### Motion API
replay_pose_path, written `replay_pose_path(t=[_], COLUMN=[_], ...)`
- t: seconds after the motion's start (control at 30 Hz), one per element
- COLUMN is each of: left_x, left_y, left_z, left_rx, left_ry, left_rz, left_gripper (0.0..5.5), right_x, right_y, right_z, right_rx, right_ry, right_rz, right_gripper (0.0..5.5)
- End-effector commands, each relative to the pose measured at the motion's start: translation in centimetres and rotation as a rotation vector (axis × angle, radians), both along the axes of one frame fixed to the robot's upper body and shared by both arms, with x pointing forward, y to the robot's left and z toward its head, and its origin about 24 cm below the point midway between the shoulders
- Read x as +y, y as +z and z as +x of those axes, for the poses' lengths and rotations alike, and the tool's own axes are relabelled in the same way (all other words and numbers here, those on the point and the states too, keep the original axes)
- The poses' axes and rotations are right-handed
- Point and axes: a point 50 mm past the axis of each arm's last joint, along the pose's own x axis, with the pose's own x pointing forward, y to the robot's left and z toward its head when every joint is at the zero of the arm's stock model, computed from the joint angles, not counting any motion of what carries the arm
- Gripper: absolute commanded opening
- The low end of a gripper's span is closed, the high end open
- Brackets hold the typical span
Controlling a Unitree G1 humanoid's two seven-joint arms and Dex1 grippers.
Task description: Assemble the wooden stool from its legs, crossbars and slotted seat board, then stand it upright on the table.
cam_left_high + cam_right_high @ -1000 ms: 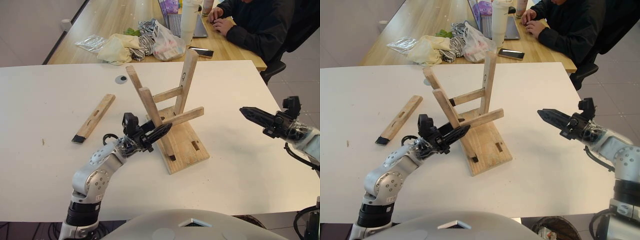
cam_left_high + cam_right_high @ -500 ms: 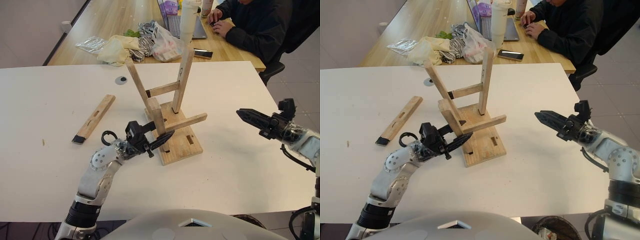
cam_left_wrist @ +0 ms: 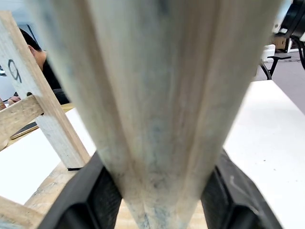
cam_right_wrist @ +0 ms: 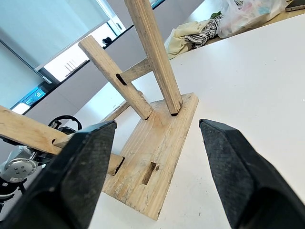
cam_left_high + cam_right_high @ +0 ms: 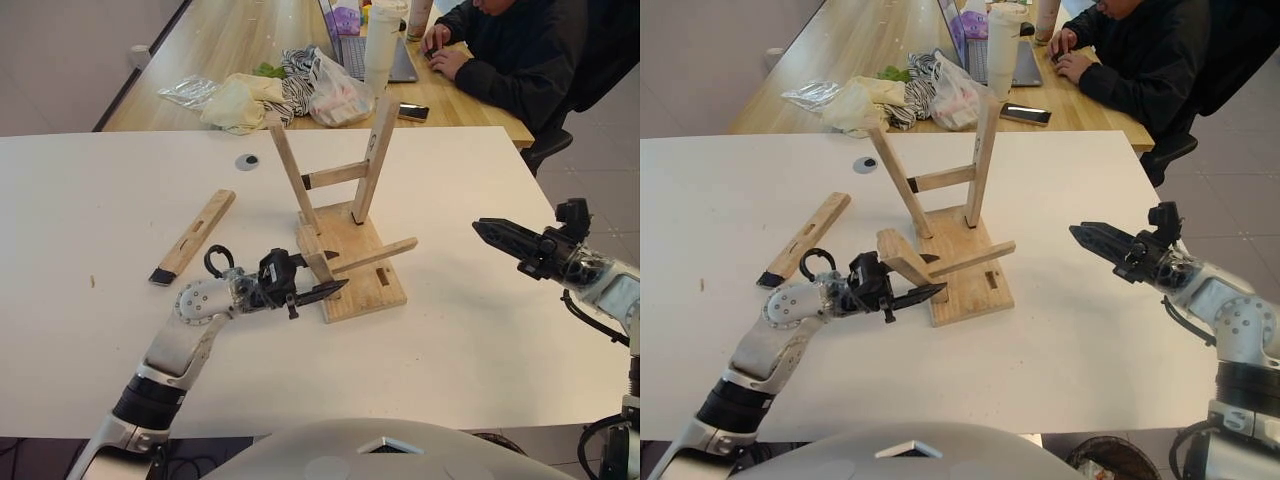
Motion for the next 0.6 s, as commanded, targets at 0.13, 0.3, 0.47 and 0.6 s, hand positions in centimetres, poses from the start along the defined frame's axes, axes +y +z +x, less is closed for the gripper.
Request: replay_pose_path(t=[0.13,0.3,0.47,0.6], left_x=[4.0,6.4,12.7,15.2], left_y=[1.2,2.0,0.6,-0.7], left_z=[2.7,3.6,7.0,7.6], left_rx=[0.149,0.098,-0.012,0.05], left_ry=[0.042,0.103,0.579,0.769], left_rz=[0.232,0.375,0.534,0.475], left_gripper=[2.73,3.37,3.59,3.59], right_x=[0.6,0.7,0.3,0.5], right_y=[-1.2,-1.5,-1.7,-1.7], right_z=[-0.4,-0.9,-1.5,-1.4], right_rx=[-0.002,-0.008,-0.01,-0.015], right_ry=[-0.053,-0.076,-0.115,-0.116], right_rz=[0.024,0.034,0.033,0.025], right_gripper=[3.19,3.19,3.19,3.19])
